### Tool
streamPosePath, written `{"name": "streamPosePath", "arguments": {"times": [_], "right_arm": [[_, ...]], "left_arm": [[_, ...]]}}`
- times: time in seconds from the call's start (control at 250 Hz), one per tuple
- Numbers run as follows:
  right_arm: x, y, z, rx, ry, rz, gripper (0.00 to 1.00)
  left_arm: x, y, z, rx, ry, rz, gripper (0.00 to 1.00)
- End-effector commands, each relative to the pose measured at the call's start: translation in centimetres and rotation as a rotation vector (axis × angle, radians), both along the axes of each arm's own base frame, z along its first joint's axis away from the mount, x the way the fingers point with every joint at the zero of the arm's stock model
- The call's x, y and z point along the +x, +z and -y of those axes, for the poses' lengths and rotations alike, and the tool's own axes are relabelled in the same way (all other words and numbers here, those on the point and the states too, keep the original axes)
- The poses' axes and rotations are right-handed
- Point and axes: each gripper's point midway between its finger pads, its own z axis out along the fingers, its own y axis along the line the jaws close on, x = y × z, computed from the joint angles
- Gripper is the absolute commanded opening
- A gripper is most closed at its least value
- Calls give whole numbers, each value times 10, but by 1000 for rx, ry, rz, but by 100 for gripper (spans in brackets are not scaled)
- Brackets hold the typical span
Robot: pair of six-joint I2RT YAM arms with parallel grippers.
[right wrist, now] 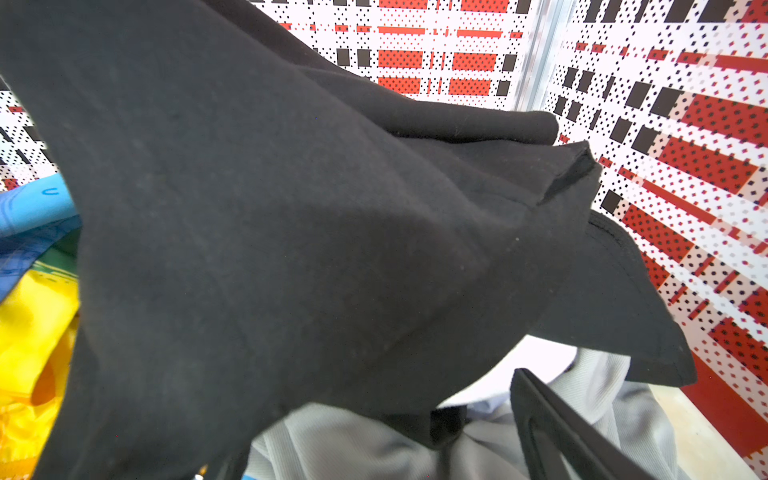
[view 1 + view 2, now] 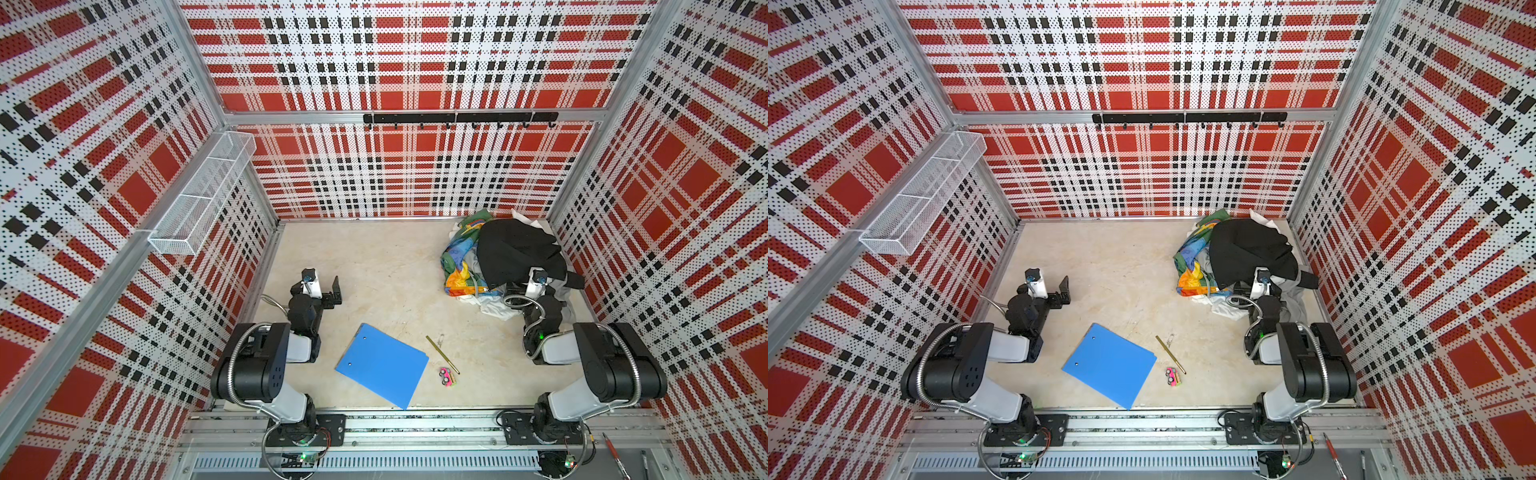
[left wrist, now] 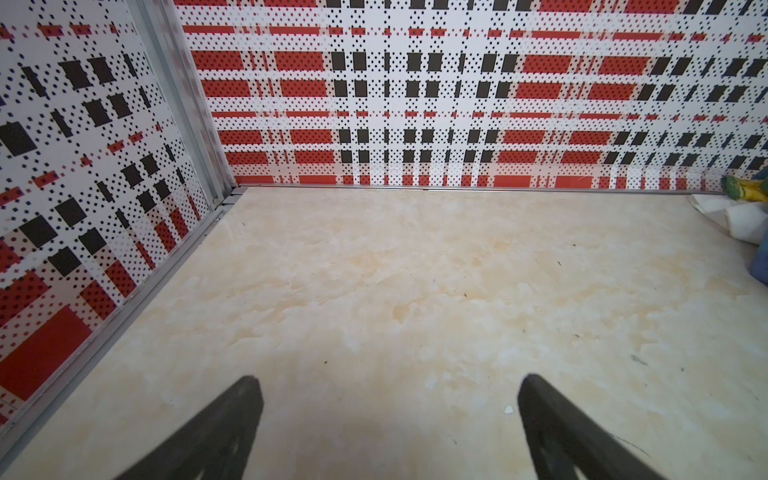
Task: Pick out a specific cloth from the pile
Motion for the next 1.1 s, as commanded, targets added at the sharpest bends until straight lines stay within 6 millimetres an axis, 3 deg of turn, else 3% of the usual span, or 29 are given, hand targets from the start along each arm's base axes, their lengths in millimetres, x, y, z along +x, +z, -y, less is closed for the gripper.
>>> {"name": "streamPosePath", "arguments": {"times": [0.0, 0.16, 0.26, 0.376, 0.58, 0.604, 0.74, 0.812, 0.952, 1.097], "right_arm": [[4, 15, 0, 1, 2, 57, 100], [1, 17, 0, 4, 1, 70, 100], [-15, 36, 8, 14, -50, 145, 100], [-24, 60, 17, 41, -106, 146, 100], [-39, 115, 11, 143, -98, 154, 100], [-41, 123, 8, 155, -90, 158, 100], [-45, 150, -5, 242, -63, 126, 100], [-44, 152, -11, 287, -77, 80, 100], [-27, 144, -44, 225, -45, -58, 100], [4, 121, -94, 129, 94, -232, 100]], "left_arm": [[4, 8, -3, -14, 4, 27, 99], [-5, 14, 2, 1, -10, 61, 99], [-14, 33, 2, 42, 45, 104, 99], [-14, 57, 19, 62, 42, 67, 99], [-28, 109, 61, -176, -73, 81, 99], [-31, 112, 76, -208, -122, 74, 99], [-47, 117, 115, -363, -252, 35, 99], [-53, 113, 136, -412, -315, -2, 99], [-63, 101, 170, -441, -416, -75, 99], [-69, 88, 185, -464, -480, -136, 99]]}}
